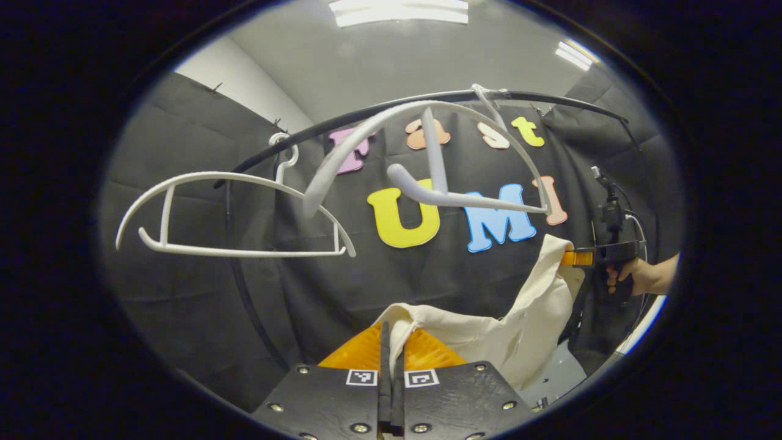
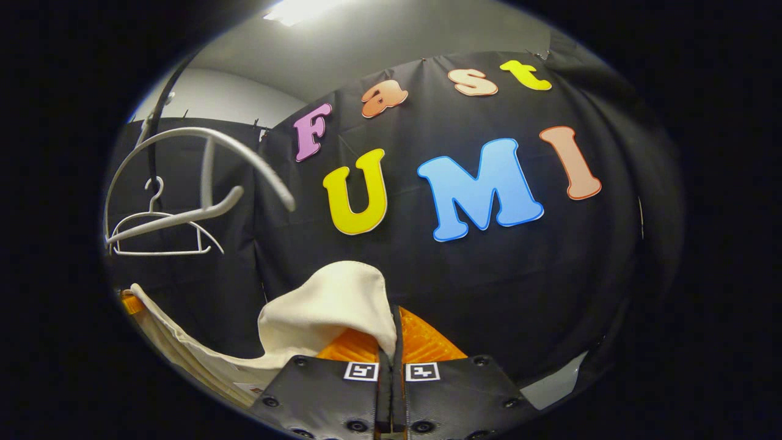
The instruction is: Grasp the clothes on the hanger with both hands and then place them into the laundry hamper below.
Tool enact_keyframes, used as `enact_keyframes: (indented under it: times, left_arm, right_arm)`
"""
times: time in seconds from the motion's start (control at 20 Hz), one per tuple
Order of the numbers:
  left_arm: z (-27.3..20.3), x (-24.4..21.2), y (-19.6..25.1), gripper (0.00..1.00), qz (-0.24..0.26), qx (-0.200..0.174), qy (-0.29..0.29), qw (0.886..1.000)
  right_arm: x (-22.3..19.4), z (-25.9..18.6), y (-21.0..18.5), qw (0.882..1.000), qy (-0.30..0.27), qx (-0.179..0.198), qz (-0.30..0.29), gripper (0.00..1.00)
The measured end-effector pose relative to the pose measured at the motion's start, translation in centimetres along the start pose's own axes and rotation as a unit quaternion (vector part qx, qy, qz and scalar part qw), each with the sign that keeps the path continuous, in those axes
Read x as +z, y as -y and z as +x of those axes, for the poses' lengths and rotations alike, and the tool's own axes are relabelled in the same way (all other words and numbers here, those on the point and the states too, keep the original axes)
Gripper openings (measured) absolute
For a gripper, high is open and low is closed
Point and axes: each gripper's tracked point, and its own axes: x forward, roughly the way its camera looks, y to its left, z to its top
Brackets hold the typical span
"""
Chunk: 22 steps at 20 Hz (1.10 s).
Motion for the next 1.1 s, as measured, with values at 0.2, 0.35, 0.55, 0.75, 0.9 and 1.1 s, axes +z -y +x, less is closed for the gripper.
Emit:
enact_keyframes:
  times: [0.2,0.35,0.55,0.75,0.9,1.1]
  left_arm:
    - [-2.2,1.1,2.1,0.01,-0.010,-0.007,0.016,1.000]
    - [-3.7,2.3,3.7,0.01,-0.023,-0.017,0.029,0.999]
    - [-7.3,3.8,5.9,0.01,-0.058,-0.032,0.046,0.997]
    - [-9.4,5.4,7.6,0.01,-0.079,-0.053,0.059,0.994]
    - [-10.4,6.1,9.1,0.01,-0.096,-0.074,0.068,0.990]
    - [-12.9,2.7,10.7,0.01,-0.112,-0.090,0.045,0.989]
  right_arm:
    - [-0.6,-4.0,-2.3,1.000,-0.002,0.011,-0.023,0.02]
    - [-0.6,-7.3,-4.5,0.999,0.000,0.019,-0.031,0.02]
    - [-0.2,-11.8,-7.6,0.999,0.000,0.025,-0.026,0.02]
    - [0.5,-15.6,-11.5,0.999,0.004,0.043,-0.024,0.02]
    - [0.3,-18.1,-15.0,0.998,0.004,0.067,-0.014,0.01]
    - [-3.0,-20.4,-18.3,0.996,-0.012,0.085,-0.016,0.02]
